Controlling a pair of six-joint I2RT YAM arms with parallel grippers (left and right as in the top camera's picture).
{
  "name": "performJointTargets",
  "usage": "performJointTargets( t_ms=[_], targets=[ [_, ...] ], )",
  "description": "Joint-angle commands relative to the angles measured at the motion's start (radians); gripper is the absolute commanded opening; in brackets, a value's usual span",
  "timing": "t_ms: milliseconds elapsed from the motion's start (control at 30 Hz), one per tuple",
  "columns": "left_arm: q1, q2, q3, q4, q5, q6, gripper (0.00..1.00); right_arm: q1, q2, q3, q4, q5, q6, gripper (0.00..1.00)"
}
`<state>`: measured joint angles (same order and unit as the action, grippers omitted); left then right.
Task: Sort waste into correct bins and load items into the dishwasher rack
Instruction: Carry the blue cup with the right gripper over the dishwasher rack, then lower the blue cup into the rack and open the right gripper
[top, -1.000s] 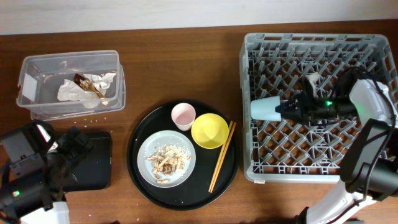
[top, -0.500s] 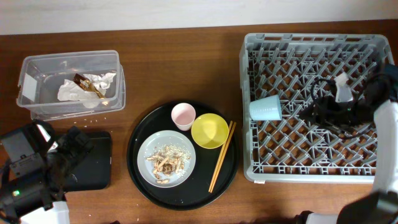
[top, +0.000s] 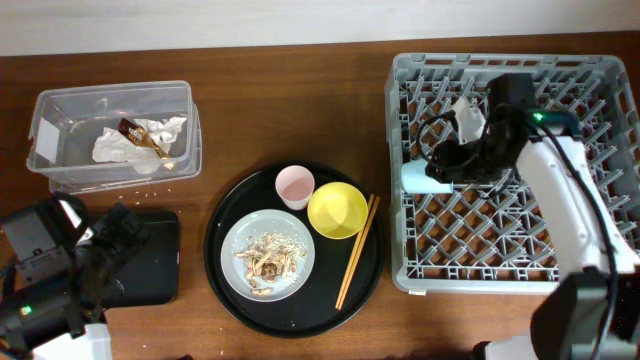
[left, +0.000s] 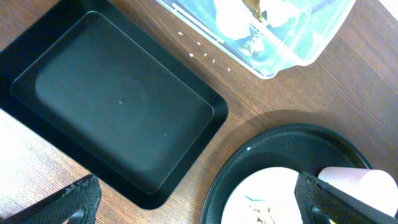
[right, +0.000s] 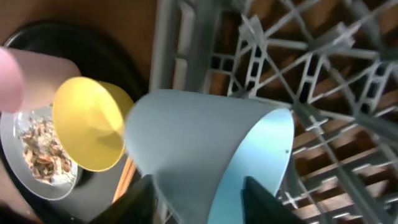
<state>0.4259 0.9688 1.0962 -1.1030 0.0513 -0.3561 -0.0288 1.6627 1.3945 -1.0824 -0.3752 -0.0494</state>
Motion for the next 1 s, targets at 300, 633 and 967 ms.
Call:
performJointTargets(
  t_ms=[300,633,967],
  targets=[
    [0.005,0.0,0.014,0.002,-0.007,0.002,0.99,-0.063,0.025,-0.002,-0.083,-0.265,-0.004,0.04],
    [0.005,0.0,0.014,0.002,-0.007,0.002,0.99,-0.286,0.064,-0.039,-0.254,-0.827,-0.389,0.04],
    [0.005,0.0,0.014,0.002,-0.007,0.002,0.99,-0.374,0.296,-0.092,-0.227,-0.792,-0.418,0.26]
  ],
)
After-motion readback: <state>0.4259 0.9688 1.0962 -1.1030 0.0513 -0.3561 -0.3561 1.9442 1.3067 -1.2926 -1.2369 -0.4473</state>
